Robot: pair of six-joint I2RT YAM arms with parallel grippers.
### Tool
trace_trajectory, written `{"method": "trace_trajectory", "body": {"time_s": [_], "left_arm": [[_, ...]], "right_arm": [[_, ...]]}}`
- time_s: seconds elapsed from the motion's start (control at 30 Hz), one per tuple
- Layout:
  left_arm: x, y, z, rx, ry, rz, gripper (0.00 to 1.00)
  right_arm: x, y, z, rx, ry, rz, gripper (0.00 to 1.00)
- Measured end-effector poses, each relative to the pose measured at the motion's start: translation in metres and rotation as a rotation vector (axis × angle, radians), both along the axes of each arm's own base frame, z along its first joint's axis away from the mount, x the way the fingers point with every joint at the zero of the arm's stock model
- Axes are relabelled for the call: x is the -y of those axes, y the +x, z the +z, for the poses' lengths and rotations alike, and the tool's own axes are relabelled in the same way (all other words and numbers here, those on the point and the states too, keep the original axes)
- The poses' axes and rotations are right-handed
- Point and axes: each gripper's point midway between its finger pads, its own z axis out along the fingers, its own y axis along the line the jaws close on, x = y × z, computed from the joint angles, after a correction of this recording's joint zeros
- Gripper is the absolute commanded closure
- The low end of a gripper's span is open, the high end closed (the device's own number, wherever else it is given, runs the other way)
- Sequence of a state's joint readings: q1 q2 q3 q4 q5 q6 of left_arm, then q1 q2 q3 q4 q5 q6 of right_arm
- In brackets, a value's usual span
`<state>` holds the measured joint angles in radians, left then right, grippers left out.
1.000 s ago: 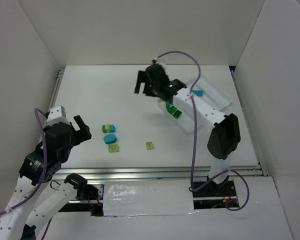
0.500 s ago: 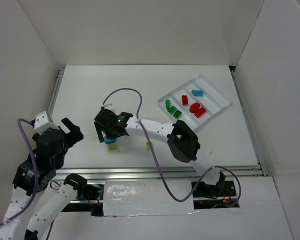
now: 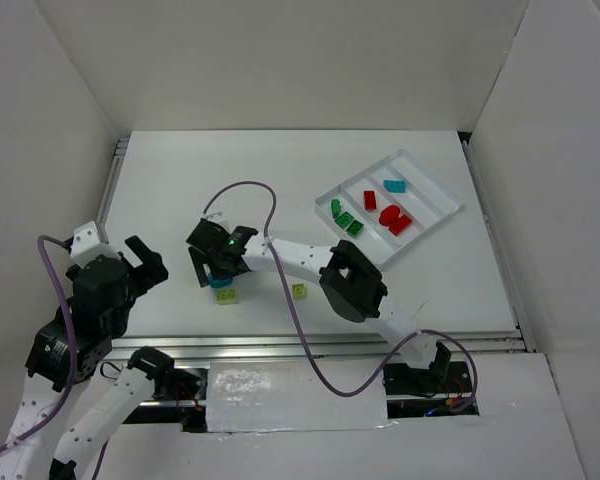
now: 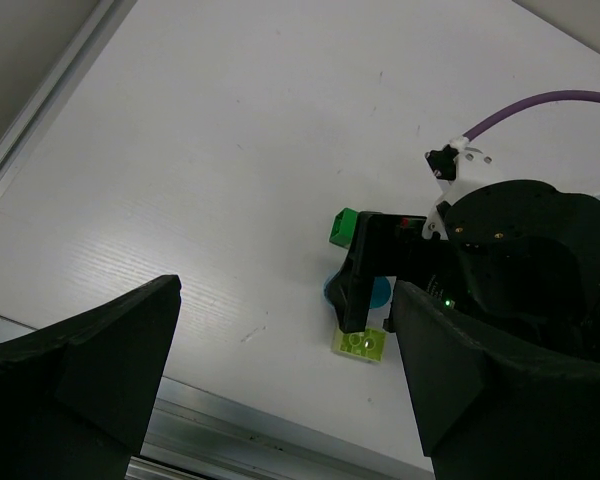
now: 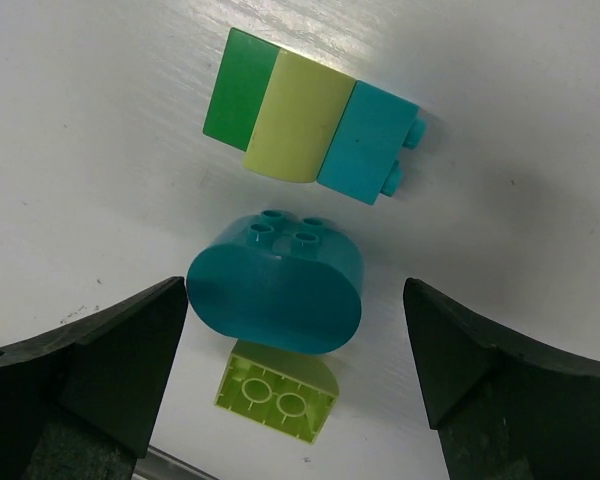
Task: Sort the legos into containers by color
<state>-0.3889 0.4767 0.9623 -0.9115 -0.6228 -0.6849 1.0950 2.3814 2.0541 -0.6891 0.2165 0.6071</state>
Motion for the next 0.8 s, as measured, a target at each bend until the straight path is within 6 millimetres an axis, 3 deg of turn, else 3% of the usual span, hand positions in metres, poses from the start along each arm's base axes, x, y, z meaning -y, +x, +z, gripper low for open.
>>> {"method": "trace_trajectory", "body": {"time_s": [0.1, 0.27, 0.4, 0.6, 0.8], "left_arm": [[0.0004, 0.0005, 0.0007, 0.003, -0.001, -0.002, 0.01], [0.0014, 0.0010, 0.0013, 0.006, -0.003, -0.006, 0.01], [0.0021, 0.0013, 0.0015, 0.007, -0.005, -0.010, 0.00], [0.0036, 0.0019, 0.0021, 0.009, -0.009, -0.017, 0.01], [0.0038, 0.0019, 0.0022, 0.010, -0.010, -0.018, 0.00]], "right_arm": [[-0.0004, -0.0006, -0.0020, -0.004, -0.001, 0.004, 0.09], [-0.0035, 0.0012, -0.0003, 0.006, 0.012, 0.004, 0.30], [-0.0048, 0.0035, 0.0007, 0.016, 0.017, 0.000, 0.24], [-0.0044, 0.0042, 0.0008, 0.020, 0.015, -0.001, 0.46], [0.0011, 0.0085, 0.0004, 0.051, 0.023, -0.025, 0.53]]}}
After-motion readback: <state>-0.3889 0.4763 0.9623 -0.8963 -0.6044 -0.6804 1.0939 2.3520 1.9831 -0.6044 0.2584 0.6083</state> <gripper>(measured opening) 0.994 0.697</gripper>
